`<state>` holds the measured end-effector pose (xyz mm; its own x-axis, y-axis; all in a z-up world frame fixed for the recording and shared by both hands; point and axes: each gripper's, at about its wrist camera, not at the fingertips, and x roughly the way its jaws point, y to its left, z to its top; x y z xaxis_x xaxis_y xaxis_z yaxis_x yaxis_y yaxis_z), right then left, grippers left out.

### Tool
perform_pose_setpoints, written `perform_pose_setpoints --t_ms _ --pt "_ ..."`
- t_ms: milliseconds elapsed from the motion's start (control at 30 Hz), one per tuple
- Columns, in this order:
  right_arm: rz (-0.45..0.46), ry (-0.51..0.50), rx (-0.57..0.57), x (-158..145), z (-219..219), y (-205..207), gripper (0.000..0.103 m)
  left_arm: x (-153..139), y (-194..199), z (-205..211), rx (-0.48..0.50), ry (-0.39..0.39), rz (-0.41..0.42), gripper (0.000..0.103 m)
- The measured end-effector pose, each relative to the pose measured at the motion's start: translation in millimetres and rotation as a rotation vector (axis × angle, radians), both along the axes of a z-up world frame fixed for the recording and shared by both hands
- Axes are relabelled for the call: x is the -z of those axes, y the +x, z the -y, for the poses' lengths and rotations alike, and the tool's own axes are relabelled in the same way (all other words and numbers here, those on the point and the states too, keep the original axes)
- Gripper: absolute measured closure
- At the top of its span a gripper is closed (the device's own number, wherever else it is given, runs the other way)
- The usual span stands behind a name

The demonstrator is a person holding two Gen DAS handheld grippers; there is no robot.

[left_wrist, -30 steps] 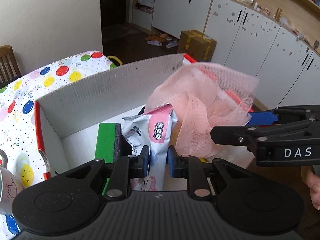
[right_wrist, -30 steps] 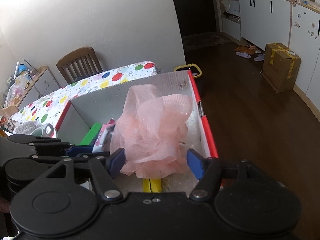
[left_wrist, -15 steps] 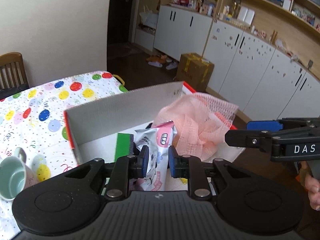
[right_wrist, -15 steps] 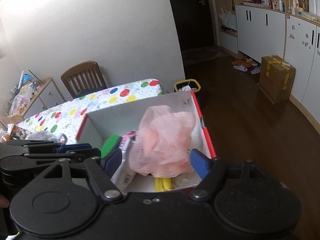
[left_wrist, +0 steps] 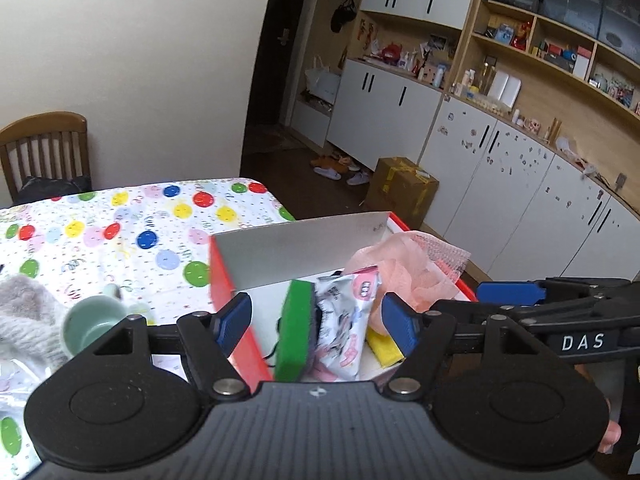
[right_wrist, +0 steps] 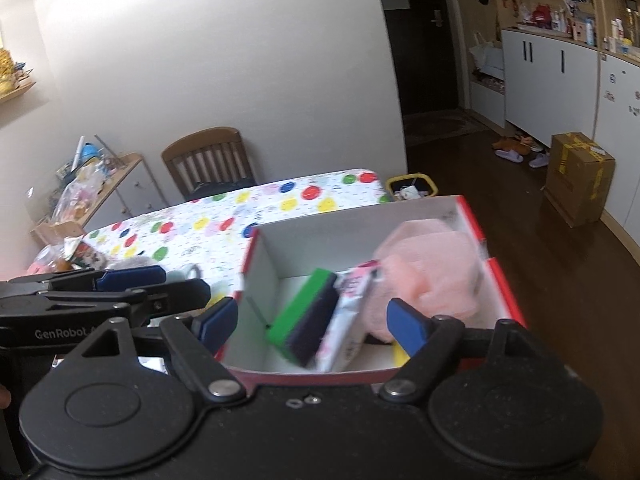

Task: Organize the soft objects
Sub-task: 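Move both tools back toward the white tissue and clear plastic bag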

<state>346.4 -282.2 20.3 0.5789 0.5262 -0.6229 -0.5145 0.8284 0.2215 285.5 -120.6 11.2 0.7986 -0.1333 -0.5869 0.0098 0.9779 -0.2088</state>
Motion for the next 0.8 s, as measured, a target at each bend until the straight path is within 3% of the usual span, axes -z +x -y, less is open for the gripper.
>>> perform_pose_setpoints --t_ms 167,333,667,800 --pt "0.002 -0.003 -0.028 -3 -29 -21 0.019 -3 -25 -26 -0.027 -0.010 0.003 0.031" --pt "-0.002 -0.006 -0.051 -2 -55 -40 0.015 -4 -52 -56 -0.082 -0.002 0.012 0.020" --pt "-0.019 -0.022 -0.084 8 -105 -78 0.006 1 -94 -117 -0.136 -0.032 0.006 0.017" --pt "-0.020 -0.025 -0.090 13 -126 -90 0.002 6 -106 -139 -0.172 -0.021 -0.001 0.000"
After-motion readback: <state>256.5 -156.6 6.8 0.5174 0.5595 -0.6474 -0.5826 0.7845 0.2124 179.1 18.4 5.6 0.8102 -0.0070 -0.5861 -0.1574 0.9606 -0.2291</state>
